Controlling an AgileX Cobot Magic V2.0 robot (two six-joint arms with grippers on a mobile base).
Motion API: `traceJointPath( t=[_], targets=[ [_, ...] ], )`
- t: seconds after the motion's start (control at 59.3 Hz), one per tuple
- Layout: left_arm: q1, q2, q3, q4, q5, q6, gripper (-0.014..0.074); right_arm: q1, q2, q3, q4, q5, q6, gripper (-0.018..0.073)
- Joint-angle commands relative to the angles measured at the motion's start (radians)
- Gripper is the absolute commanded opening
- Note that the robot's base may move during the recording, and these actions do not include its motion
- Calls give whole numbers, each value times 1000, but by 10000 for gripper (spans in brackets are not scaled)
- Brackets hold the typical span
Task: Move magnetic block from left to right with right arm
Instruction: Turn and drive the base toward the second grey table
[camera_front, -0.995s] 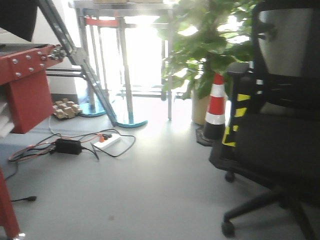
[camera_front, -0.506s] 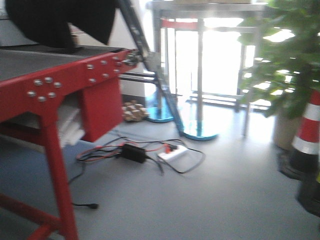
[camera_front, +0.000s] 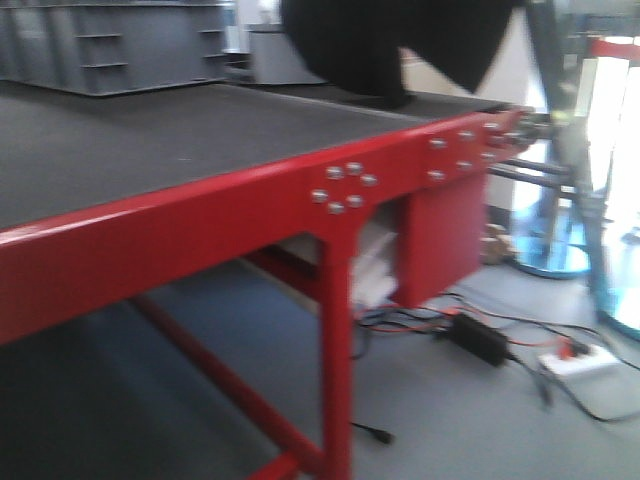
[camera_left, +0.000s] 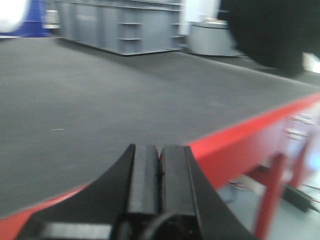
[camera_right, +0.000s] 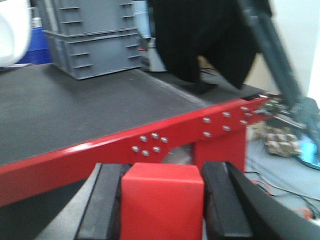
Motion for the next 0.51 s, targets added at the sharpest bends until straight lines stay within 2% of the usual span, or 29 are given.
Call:
traceJointPath(
  t=[0.0,0.489],
  targets=[
    [-3,-13,9,0,-93,-7,-116,-6,19,-29,-13,-88,-7,158],
    [-3,-13,9,0,-93,-7,-116,-6,19,-29,-13,-88,-7,158]
  ],
)
